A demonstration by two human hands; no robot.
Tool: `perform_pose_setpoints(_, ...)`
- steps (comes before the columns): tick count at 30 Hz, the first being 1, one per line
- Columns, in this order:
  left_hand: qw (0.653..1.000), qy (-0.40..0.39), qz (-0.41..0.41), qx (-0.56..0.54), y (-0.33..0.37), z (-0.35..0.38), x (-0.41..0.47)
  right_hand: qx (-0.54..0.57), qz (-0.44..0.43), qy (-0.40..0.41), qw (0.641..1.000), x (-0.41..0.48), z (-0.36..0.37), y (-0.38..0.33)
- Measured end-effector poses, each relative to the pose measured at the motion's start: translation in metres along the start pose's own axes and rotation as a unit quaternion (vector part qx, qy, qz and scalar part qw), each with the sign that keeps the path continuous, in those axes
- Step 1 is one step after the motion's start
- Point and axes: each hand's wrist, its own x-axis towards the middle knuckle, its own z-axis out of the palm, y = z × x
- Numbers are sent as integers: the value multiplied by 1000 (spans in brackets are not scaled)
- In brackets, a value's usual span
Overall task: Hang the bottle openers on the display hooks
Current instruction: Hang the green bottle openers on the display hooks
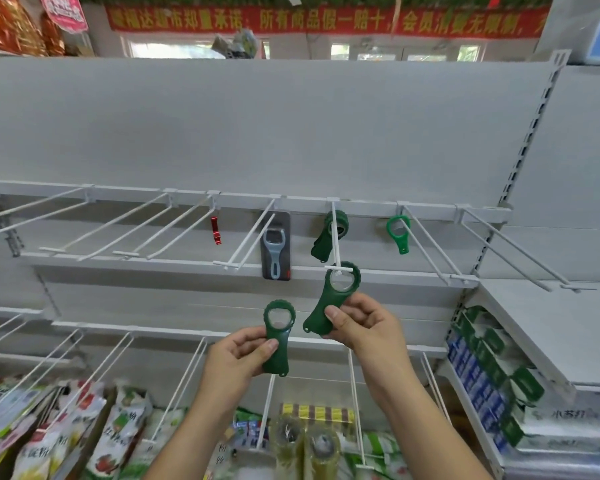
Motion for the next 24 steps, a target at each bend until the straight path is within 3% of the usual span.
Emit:
perform_pose_setpoints(14, 1000, 13, -3, -3, -3, -12, -1, 58, 73, 76, 993, 71, 9, 22)
perform_pose_setpoints(24, 1000, 20, -19, -1, -12, -23, 6, 10, 77, 140, 987, 136, 6, 28)
